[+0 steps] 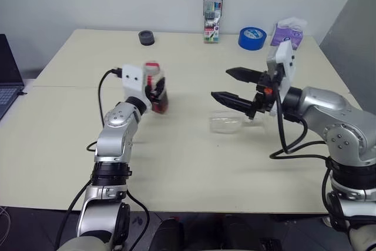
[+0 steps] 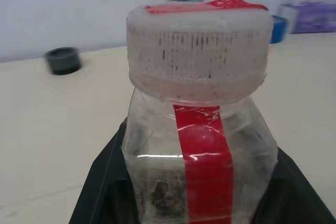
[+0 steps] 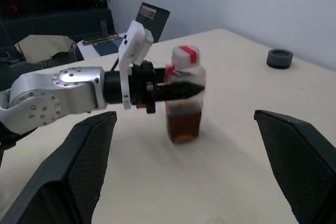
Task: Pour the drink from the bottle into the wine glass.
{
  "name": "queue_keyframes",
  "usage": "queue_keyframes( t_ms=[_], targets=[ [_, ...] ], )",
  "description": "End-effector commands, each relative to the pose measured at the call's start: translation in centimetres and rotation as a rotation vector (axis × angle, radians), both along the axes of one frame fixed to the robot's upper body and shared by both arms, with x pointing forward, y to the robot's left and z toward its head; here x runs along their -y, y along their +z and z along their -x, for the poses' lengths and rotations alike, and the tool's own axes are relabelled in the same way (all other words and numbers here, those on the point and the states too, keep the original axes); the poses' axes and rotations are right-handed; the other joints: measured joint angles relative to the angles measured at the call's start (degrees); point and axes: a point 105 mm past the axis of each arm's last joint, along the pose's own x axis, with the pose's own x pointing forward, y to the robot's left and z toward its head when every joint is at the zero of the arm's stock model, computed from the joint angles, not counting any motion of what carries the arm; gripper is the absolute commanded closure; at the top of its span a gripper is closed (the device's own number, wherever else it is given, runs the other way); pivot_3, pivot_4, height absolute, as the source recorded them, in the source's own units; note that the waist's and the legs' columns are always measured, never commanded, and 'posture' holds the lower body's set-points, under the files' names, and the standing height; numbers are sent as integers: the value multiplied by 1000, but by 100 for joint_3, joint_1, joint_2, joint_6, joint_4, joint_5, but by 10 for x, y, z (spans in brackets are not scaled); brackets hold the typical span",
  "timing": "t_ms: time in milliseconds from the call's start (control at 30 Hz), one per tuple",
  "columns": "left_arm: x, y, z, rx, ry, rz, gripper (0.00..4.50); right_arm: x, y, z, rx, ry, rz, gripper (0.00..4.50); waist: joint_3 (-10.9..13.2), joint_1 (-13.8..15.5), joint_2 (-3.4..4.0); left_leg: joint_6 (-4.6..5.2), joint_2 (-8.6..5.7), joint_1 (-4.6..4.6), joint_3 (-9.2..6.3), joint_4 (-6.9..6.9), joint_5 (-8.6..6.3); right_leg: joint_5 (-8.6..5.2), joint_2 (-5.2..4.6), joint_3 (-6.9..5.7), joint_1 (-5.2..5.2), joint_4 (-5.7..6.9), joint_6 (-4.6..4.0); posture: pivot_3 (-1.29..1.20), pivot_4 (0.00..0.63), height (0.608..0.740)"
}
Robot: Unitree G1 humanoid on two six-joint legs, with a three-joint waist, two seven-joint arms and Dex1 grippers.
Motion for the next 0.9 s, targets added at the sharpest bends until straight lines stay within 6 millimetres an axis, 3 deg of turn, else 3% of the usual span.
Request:
queue_keyframes(
  t_ms=[33, 200, 367, 633, 900],
  targets=[
    [37, 34, 23, 66, -267, -34, 2679, -13, 17, 2, 47, 19, -40, 0, 1, -21, 2, -3, 0, 0, 1, 0, 2, 0, 0, 1, -1, 1, 0, 0, 150, 740],
    [65, 41, 52, 41, -542, -37, 2679, -28, 20, 4, 53, 61, -50, 0, 2, -55, 3, -8, 1, -2, 0, -1, 5, 0, 0, 0, -2, 0, 0, 0, 150, 740],
    [75, 43, 72, 35, -696, -54, 2679, -34, 23, 4, 38, 83, -67, 0, 3, -58, 5, -2, 0, -1, 1, -1, 1, 0, 0, 1, -2, 0, 0, 0, 150, 740],
    [77, 46, 75, 51, -755, -92, 2679, -38, 28, 6, 2, 98, -93, 0, 3, -58, 5, 5, 0, -1, 0, -1, -2, 0, 0, 1, -2, -1, 0, 0, 150, 740],
    [78, 46, 74, 54, -777, -98, 2679, -42, 20, 1, -7, 87, -68, 0, 3, -58, 5, 10, 0, -1, 0, -1, -5, 0, 0, 1, -2, -1, 0, 0, 150, 740]
  ],
)
